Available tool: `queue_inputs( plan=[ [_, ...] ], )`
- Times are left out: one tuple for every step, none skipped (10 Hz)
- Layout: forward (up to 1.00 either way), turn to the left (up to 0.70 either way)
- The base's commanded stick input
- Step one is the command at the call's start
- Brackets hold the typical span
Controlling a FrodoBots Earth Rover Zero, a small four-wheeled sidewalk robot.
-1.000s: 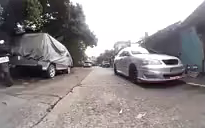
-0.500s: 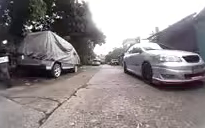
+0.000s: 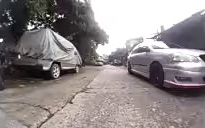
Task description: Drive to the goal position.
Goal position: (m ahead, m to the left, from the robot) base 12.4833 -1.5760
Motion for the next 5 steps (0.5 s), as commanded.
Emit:
queue_inputs(
  plan=[
    [0.70, 0.00],
    [0.70, 0.00],
    [0.70, 0.00],
    [0.70, 0.00],
    [0.70, 0.00]
  ],
)
